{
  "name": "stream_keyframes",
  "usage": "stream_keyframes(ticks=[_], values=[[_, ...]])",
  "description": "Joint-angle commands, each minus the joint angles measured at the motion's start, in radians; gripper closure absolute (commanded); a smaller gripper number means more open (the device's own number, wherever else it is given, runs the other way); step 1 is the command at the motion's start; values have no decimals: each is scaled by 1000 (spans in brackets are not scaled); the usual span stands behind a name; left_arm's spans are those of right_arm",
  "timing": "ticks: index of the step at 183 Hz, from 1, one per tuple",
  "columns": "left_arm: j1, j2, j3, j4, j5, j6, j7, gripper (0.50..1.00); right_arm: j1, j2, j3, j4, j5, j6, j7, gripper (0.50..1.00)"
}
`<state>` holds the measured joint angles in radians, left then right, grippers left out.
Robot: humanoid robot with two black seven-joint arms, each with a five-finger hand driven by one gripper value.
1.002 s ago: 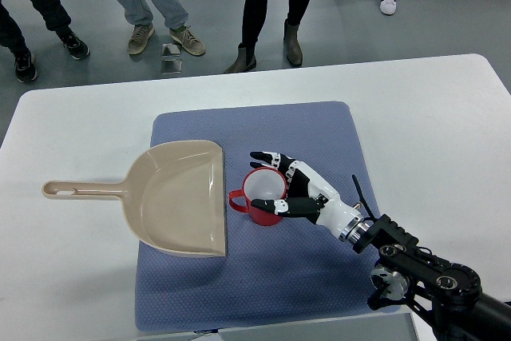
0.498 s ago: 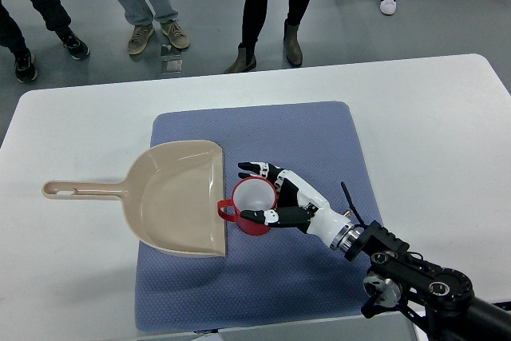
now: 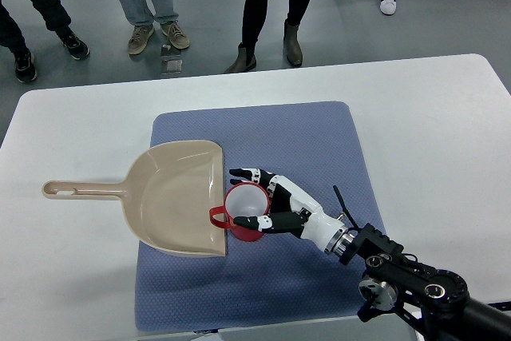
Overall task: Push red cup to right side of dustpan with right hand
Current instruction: 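Nudge the red mug against the dustpan's edge with the right hand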
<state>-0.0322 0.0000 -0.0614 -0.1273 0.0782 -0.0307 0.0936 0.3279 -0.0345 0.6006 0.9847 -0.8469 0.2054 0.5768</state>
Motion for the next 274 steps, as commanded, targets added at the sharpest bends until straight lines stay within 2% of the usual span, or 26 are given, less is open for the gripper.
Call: stream_keyframes(ticks=[1,150,274], values=[[0,0,0,0,0,0,0,500,2,4,-2,2,0,3,0,572],[0,0,0,0,0,0,0,500,17,11,10,-6,-29,-3,-5,572],[0,0,0,0,0,0,0,500,26,-41,19,-3,-26,5,0,572]])
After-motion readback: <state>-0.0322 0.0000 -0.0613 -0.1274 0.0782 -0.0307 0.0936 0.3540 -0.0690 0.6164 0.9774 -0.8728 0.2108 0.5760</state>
